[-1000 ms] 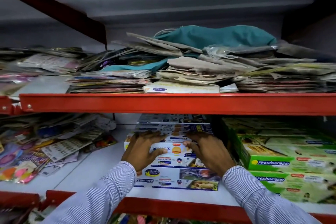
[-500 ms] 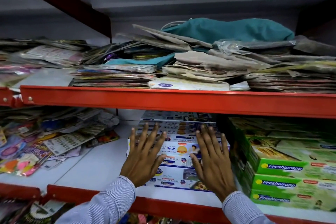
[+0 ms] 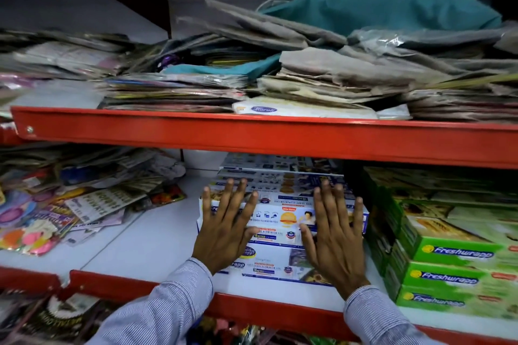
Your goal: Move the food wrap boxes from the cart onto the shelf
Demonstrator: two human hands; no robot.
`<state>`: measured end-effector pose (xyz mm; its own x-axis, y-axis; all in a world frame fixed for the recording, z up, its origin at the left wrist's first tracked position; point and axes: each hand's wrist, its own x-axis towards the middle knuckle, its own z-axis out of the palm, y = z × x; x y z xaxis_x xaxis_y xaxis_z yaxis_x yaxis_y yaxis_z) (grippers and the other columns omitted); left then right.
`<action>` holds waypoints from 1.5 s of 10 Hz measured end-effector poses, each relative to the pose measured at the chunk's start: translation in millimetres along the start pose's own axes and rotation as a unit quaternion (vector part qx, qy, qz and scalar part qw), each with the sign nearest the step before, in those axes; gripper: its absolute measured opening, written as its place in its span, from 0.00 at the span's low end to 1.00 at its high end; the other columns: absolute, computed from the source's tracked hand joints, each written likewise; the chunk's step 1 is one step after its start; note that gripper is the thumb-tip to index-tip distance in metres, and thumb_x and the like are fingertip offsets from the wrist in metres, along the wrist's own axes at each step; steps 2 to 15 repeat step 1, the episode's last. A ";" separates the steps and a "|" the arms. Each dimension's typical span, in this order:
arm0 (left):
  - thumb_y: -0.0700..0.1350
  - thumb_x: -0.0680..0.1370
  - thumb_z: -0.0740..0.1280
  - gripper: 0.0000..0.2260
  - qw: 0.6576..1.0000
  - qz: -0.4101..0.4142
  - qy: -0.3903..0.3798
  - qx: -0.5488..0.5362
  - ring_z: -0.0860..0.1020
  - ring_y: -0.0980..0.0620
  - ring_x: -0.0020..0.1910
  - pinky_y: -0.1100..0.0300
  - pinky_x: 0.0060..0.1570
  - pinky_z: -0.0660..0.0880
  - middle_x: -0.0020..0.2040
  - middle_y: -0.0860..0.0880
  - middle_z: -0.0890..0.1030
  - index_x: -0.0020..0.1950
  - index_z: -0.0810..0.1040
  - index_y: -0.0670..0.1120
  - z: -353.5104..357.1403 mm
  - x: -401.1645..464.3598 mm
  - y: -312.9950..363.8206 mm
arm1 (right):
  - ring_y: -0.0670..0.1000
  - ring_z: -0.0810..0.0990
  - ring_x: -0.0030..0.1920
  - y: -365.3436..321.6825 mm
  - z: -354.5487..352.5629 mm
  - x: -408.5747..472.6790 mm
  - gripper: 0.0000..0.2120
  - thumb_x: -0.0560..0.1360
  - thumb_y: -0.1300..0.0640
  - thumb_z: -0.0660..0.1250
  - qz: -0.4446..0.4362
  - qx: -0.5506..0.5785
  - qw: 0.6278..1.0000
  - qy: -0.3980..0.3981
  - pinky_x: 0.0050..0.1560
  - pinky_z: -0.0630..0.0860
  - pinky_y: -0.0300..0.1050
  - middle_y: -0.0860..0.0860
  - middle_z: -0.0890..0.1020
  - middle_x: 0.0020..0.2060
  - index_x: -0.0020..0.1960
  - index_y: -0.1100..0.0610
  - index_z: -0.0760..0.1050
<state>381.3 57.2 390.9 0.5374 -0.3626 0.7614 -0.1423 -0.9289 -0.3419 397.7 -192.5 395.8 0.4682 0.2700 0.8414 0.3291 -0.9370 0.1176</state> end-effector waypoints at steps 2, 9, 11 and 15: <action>0.57 0.83 0.49 0.27 1.000 -0.018 -0.013 -0.021 0.51 0.39 0.79 0.29 0.73 0.46 0.80 0.39 0.54 0.80 0.52 0.46 -13.3 -3.9 8.8 | 0.58 0.53 0.80 -3.4 -8.6 -9.3 0.35 0.80 0.43 0.53 -0.014 0.032 0.999 0.006 0.79 0.44 0.62 0.56 0.49 0.81 0.80 0.59 0.50; 0.57 0.83 0.49 0.27 1.000 -0.018 -0.013 -0.021 0.51 0.39 0.79 0.29 0.73 0.46 0.80 0.39 0.54 0.80 0.52 0.46 -13.3 -3.9 8.8 | 0.58 0.53 0.80 -3.4 -8.6 -9.3 0.35 0.80 0.43 0.53 -0.014 0.032 0.999 0.006 0.79 0.44 0.62 0.56 0.49 0.81 0.80 0.59 0.50; 0.57 0.83 0.49 0.27 1.000 -0.018 -0.013 -0.021 0.51 0.39 0.79 0.29 0.73 0.46 0.80 0.39 0.54 0.80 0.52 0.46 -13.3 -3.9 8.8 | 0.58 0.53 0.80 -3.4 -8.6 -9.3 0.35 0.80 0.43 0.53 -0.014 0.032 0.999 0.006 0.79 0.44 0.62 0.56 0.49 0.81 0.80 0.59 0.50; 0.57 0.83 0.49 0.27 1.000 -0.018 -0.013 -0.021 0.51 0.39 0.79 0.29 0.73 0.46 0.80 0.39 0.54 0.80 0.52 0.46 -13.3 -3.9 8.8 | 0.58 0.53 0.80 -3.4 -8.6 -9.3 0.35 0.80 0.43 0.53 -0.014 0.032 0.999 0.006 0.79 0.44 0.62 0.56 0.49 0.81 0.80 0.59 0.50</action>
